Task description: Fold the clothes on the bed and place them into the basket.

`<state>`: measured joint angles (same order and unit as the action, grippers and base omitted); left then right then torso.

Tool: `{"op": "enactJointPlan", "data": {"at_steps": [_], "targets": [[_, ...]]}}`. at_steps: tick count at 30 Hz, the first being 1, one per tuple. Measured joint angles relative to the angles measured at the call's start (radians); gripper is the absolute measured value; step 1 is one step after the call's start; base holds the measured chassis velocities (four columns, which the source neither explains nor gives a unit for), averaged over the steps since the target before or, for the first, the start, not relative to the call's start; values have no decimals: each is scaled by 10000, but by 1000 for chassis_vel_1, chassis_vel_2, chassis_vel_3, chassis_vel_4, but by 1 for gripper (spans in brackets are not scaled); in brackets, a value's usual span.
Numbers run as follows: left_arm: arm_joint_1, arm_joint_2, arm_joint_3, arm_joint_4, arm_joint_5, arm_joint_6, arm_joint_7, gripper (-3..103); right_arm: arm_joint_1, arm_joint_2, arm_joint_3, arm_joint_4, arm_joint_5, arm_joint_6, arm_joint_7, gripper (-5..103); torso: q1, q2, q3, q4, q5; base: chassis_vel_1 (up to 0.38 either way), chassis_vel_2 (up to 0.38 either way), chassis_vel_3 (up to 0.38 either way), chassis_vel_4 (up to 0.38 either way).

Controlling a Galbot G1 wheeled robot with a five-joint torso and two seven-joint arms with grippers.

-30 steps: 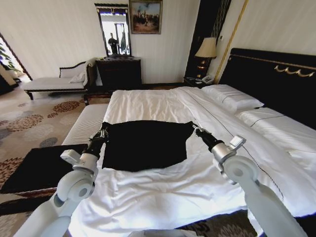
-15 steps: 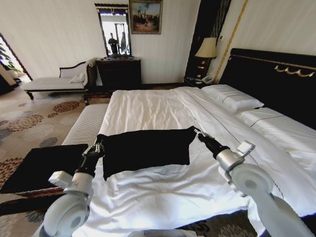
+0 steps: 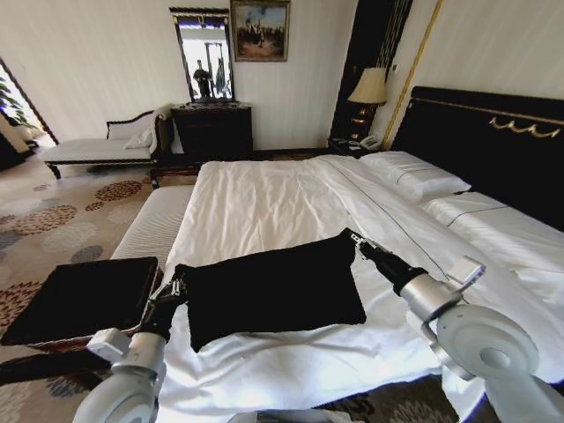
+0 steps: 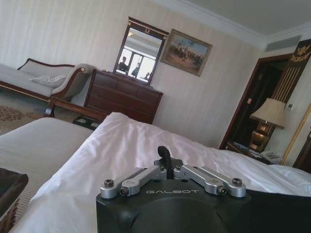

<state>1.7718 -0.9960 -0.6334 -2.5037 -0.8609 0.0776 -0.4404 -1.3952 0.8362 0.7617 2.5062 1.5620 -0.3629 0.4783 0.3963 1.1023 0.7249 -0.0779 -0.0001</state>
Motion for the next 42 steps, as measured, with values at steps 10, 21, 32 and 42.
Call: {"op": "enactJointPlan", "data": {"at_steps": [10,21,32,42], "targets": [[978,-156,-174,20,364,-55,24,1,-538,190,481,-35,153,-115,54,0,-1,0,0,3,1,0,0,0,0],[1802,-249,-1216,22,876,-413,209,1,-1477,80,2022,-40,756,-188,53,0,-2,0,-1,1,-1,0,0,0,0],[-358,748,146,36,504,102,203,1,-707,376,-158,-65,-1092,-178,-104,0,-2,-1,0,1,0,0,0,0,0],[-3489,1061,2384,2523,197,118,337,1,1866,454,-2604,-2696,-2096,-117,-849,0,0,-3,2,3,5,0,0,0,0]]}}
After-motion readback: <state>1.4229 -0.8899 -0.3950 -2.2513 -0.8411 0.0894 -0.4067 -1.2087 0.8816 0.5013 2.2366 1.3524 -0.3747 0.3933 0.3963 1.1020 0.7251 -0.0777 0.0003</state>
